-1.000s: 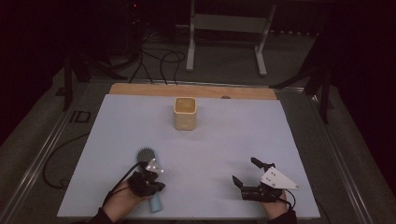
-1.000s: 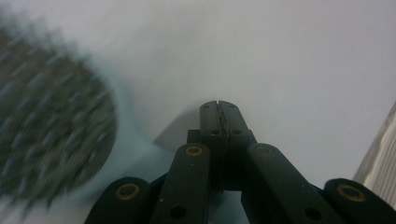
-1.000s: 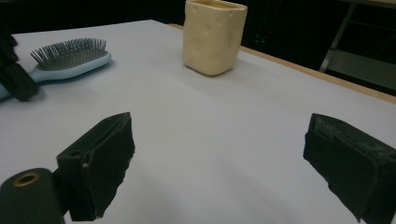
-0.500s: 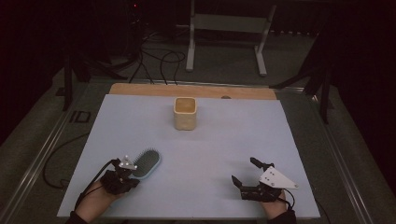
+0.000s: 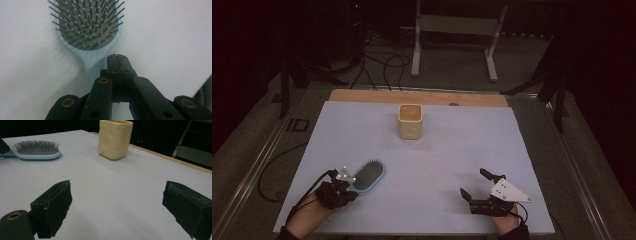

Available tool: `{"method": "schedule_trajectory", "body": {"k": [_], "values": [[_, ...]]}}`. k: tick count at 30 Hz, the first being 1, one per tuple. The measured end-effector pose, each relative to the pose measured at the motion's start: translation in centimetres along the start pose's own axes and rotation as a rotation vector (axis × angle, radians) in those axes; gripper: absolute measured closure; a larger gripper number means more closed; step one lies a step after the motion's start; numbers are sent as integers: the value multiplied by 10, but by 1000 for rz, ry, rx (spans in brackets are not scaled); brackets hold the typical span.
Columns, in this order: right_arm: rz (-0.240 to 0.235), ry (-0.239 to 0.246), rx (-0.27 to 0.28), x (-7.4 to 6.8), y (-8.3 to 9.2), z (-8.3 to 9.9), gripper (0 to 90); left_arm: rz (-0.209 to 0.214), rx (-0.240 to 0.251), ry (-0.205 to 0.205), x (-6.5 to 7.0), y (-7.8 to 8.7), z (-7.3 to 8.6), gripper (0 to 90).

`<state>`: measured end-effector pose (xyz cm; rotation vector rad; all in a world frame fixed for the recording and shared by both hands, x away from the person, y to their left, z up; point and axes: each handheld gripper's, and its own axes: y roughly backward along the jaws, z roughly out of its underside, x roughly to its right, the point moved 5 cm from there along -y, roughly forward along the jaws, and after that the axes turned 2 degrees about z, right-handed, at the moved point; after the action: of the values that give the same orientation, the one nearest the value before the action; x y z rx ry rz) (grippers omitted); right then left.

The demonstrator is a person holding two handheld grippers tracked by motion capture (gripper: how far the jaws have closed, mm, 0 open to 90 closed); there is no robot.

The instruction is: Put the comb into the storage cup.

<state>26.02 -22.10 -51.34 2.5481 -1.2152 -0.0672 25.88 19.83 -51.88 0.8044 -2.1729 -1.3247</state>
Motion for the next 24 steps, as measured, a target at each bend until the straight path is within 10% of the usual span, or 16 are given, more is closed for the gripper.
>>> {"method": "schedule_trajectory", "body": {"k": [13, 24], "values": [[5, 3, -1, -1, 0, 0, 83, -43, -4, 57, -11, 23, 12, 845], [5, 1, -3, -1, -1, 0, 83, -68, -65, 70, -20, 32, 7, 580]]}}
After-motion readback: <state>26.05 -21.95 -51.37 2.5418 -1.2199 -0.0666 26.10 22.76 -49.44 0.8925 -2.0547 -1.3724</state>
